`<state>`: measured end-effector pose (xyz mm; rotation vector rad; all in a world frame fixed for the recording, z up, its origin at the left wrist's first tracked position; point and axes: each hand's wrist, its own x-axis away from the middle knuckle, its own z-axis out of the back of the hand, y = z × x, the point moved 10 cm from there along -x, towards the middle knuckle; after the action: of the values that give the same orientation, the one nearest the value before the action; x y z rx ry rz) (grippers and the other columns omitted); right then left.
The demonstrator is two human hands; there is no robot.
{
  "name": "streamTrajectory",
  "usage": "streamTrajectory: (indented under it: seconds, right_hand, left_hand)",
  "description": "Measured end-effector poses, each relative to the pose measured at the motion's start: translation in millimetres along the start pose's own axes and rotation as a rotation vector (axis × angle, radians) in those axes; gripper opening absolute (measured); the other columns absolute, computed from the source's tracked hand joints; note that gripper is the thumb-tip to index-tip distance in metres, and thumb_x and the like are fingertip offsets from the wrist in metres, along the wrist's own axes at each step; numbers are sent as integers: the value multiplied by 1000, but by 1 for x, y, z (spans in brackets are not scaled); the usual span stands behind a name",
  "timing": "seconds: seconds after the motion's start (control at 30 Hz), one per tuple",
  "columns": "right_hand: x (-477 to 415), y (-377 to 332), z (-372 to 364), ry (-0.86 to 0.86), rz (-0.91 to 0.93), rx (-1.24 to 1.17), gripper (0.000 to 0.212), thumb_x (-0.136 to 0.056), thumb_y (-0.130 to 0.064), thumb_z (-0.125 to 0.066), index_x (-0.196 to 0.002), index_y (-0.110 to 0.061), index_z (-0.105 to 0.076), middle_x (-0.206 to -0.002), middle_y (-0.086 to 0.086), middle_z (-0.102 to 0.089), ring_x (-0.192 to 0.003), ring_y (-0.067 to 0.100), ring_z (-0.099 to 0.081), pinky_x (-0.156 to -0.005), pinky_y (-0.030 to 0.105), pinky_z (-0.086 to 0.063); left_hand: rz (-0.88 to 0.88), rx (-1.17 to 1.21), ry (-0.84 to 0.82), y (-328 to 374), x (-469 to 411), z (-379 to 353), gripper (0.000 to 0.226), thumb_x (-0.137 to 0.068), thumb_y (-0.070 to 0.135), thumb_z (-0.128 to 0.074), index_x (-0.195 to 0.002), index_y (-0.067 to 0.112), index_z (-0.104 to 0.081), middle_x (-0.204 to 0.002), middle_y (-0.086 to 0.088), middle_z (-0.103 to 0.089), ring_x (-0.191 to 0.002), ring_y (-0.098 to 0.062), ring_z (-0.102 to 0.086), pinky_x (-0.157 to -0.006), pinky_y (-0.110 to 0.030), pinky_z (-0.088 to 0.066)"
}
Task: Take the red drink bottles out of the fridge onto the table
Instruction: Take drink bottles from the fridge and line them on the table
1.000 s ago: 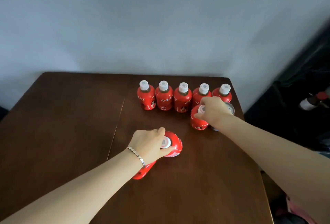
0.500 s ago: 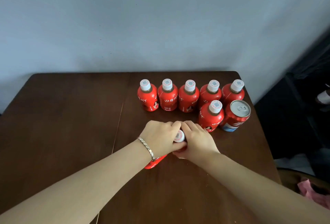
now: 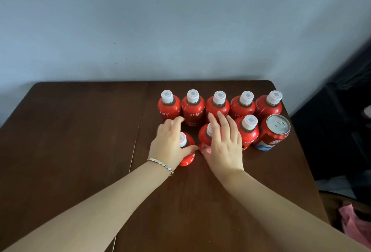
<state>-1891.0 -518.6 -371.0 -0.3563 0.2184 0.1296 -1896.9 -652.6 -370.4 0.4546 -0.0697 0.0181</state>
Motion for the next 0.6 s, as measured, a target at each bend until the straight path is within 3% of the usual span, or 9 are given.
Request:
streamTrajectory:
  seconds: [0.1, 0.17, 0.23, 0.33, 0.5, 0.6]
  right_hand:
    - [2, -15, -6, -10, 243, 254, 96, -36, -11, -91, -125, -19, -57, -135, 18, -46, -127, 41, -37, -102, 55, -35]
    - [2, -12, -8, -27, 298, 327, 87, -29, -12, -93, -113, -16, -68, -129, 19, -56, -121, 39, -51, -100, 56, -35]
    - [0, -10, -7, -33, 307, 341, 82, -30, -11, -93, -108, -16, -71, -125, 19, -60, -112, 35, -61, -97, 56, -40]
    - [-4, -8, -5, 14, 265, 319, 73, -42, -9, -89, -112, -16, -69, -128, 18, -59, -122, 35, -47, -98, 57, -40]
    - [-12, 2, 1, 85, 243, 341, 97, -50, 0, -83, -135, -13, -40, -142, 21, -45, -135, 37, -30, -109, 52, -15]
    - [-7, 1, 3, 98, 260, 342, 94, -52, 2, -80, -135, -12, -37, -143, 21, -45, -134, 35, -24, -108, 52, -14]
  left_hand:
    - [392, 249, -124, -49, 9, -27, 83, -67, 53, -76, -134, 21, -37, -128, -5, -48, -120, -27, -48, -96, -39, -47]
    - [571, 519, -218, -59, 18, -54, 78, -68, 54, -74, -129, 21, -40, -122, -5, -55, -112, -30, -56, -93, -43, -50]
    - [595, 655, -197, -53, 15, -62, 71, -71, 47, -75, -128, 21, -42, -117, -4, -56, -109, -30, -58, -90, -46, -53]
    - [552, 703, -173, -40, 1, -64, 69, -73, 43, -75, -129, 21, -42, -117, -4, -57, -111, -29, -58, -91, -48, -52]
    - [503, 652, -201, -28, -16, -67, 81, -73, 50, -71, -139, 23, -32, -129, -5, -54, -116, -32, -55, -91, -48, -51]
    - [502, 615, -180, -29, -22, -68, 81, -76, 49, -69, -141, 22, -29, -129, -6, -54, -116, -32, -55, -93, -47, -51]
